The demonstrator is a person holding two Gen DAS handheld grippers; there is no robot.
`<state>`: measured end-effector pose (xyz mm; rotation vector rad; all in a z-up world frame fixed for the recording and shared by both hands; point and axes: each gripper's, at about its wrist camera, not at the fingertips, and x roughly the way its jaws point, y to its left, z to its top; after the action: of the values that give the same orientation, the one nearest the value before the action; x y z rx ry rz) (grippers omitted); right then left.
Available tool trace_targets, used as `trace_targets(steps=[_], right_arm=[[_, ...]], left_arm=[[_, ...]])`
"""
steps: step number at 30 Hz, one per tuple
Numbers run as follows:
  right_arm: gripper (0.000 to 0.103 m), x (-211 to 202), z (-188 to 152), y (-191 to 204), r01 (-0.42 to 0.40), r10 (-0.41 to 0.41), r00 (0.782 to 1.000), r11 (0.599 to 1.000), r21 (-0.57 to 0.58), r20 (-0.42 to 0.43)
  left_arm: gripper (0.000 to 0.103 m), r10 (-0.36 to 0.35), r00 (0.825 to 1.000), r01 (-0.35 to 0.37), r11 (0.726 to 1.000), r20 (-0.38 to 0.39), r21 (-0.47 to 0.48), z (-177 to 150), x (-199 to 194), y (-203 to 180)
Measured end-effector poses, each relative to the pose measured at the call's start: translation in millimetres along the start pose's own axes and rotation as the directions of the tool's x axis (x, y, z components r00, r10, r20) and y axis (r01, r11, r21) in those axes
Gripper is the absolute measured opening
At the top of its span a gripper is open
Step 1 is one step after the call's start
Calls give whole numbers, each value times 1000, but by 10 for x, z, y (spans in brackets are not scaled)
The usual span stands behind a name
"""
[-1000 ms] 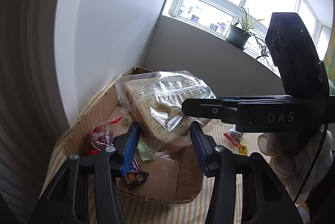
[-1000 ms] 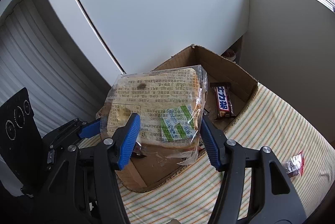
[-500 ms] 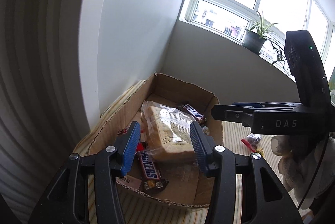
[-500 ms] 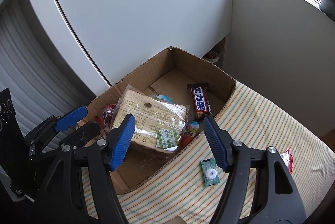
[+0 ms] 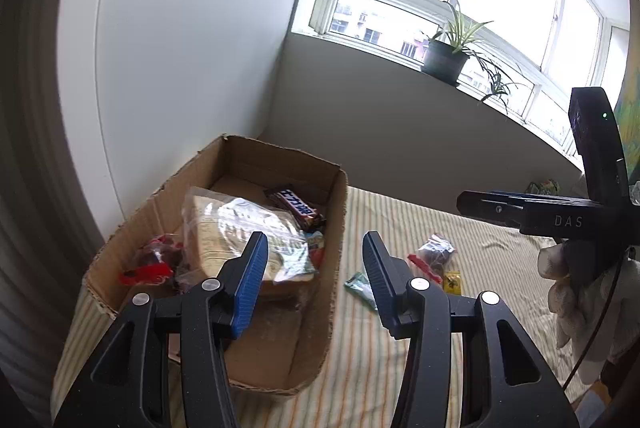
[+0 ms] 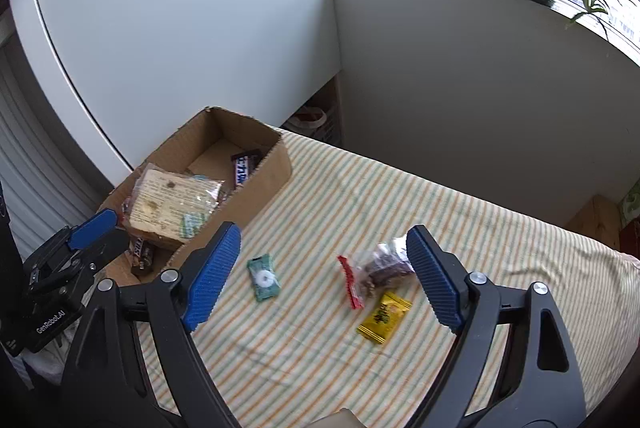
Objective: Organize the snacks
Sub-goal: 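Move both tools back over the remaining snacks, then grasp the red-edged pastry bag with the left tool while the right tool grasps the yellow candy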
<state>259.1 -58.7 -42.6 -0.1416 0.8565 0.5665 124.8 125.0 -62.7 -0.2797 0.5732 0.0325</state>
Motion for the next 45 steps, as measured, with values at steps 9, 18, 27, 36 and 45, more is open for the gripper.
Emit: trace_targets(steps=[9,18,27,36,45], right_arm=[[92,-18,-307,-490,76,-72,995,995,60,-76],[88,106,-651,-857,-7,27,994,984,178,-110],[68,581,-797,-675,-32,59,983,988,154,-174],[57,701,-810,-441,90,-98,976,995,-51,-196],[50,582,-863,-787,134,-136,968,991,-24,-212]], left_arm=[[48,-54,997,58,996,-55,67,-103,163,-500],[48,-55,989,68,993,-135,95,-154,493,-803],[48,-38,984,54,994,-173,92,-19,800,-884],[48,-46,974,73,991,-223,116,76,1145,-1003],[48,-61,964,104,982,-258,159,1,1304,-1094]])
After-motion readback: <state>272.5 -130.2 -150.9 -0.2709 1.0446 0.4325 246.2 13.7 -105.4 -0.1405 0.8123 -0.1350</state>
